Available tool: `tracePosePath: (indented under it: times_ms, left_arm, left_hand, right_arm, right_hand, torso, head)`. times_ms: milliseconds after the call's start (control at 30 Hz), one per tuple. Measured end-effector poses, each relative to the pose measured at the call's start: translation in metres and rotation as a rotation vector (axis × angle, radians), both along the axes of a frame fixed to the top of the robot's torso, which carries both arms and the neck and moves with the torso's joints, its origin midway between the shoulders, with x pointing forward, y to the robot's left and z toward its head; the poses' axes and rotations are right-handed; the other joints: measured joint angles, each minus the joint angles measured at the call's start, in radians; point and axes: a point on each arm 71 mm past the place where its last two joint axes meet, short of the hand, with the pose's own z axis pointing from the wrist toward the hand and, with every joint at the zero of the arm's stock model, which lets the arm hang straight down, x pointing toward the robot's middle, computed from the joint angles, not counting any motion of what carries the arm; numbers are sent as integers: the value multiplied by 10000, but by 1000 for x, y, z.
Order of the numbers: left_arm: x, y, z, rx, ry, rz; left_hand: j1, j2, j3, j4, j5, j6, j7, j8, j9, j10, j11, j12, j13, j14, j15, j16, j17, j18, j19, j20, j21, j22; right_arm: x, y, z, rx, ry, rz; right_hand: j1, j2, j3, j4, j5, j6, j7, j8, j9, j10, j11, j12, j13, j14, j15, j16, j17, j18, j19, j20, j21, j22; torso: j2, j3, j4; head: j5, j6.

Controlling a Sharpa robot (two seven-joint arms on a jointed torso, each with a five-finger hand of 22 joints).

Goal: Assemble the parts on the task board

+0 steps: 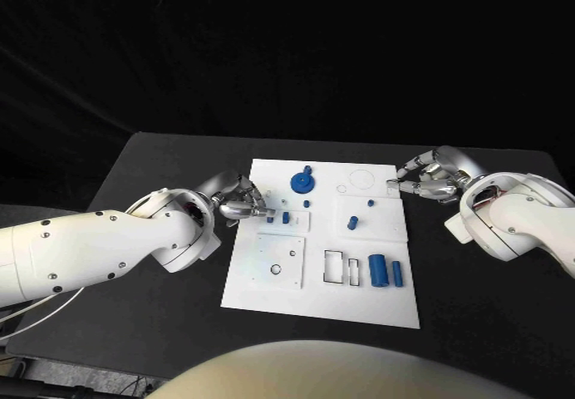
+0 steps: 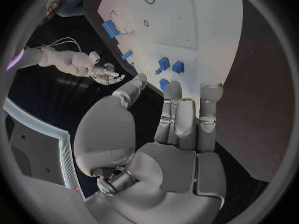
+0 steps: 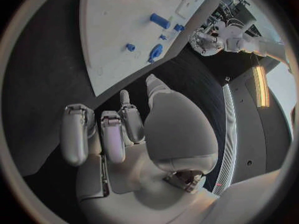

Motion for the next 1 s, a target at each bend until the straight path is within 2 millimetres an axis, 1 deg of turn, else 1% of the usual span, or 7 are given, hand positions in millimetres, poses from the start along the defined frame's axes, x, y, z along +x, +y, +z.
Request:
tracePosePath:
  times_ms: [133,333,500,567,633,800,1000]
  left_arm:
    - [4,-1,-5,426,148,89]
    - [8,-2,-9,945,320,163]
    - [10,-4,-12,1250,458,146]
    - [11,-6,-13,1324,503,95]
    - [11,-9,-13,1370,535,51]
    - [13,-12,-15,1449,615,-4]
    - [13,-14,-15,1468,653,-26]
  left_hand:
    - [71,71,-117,-12,0,7,7,0,38,0,0,60,18,0,0,17,0,0,0,0,39,62]
    - [147,146,-297,4,0,95,-81,0,110,0,0,201,88,0,1,130,-1,1,0,0,180,165]
    - [146,146,-362,11,0,135,-52,0,153,0,1,285,122,-1,1,174,-2,2,0,0,227,199]
    - [157,243,-394,45,0,167,-84,0,177,0,1,318,143,7,-7,197,-2,3,0,0,265,199]
    - [159,265,-426,75,2,186,-103,0,202,0,1,379,171,35,-36,250,-2,2,0,0,308,199]
    - [203,308,-683,170,396,238,-155,0,314,-54,-53,575,272,35,-35,401,-2,3,-1,0,451,198]
    - [242,348,-773,208,668,238,-155,64,374,-54,-53,639,309,70,-70,454,-3,3,-1,0,498,198]
  right_arm:
    - [0,0,0,6,1,6]
    - [0,1,0,14,3,11]
    - [0,1,0,21,1,15]
    - [0,1,0,25,0,19]
    - [0,1,0,28,1,26]
    - [-1,2,0,36,-2,43]
    - [-1,2,0,41,-3,49]
  right_hand:
    - [0,0,0,0,0,0,0,0,0,0,0,0,0,0,0,0,0,0,0,0,0,0]
    - [0,0,0,0,0,0,0,0,0,0,0,0,-1,0,0,0,0,0,0,0,0,-1]
    - [0,0,0,0,0,0,0,0,0,0,0,0,-1,0,0,0,0,0,0,0,0,-1]
    - [0,0,0,0,0,0,0,0,0,0,0,0,-1,0,0,0,0,0,0,0,0,-1]
    - [0,0,0,0,0,0,0,0,0,0,0,0,-2,0,0,0,0,0,0,0,0,-2]
    - [0,0,0,0,0,0,0,0,0,0,0,0,-2,0,0,0,0,0,0,0,0,7]
    - [0,0,0,0,7,0,0,0,2,0,0,0,-3,0,0,0,0,0,0,0,-11,6]
  torso:
    - [1,0,0]
    - [1,-1,-6]
    - [3,3,-7]
    - [3,6,-7]
    - [3,6,-7]
    - [3,6,-11]
    - [2,9,-10]
  head:
    - [0,0]
    - [-8,0]
    - [-13,0]
    - [-15,0]
    - [-16,0]
    - [-19,0]
    - [-42,0]
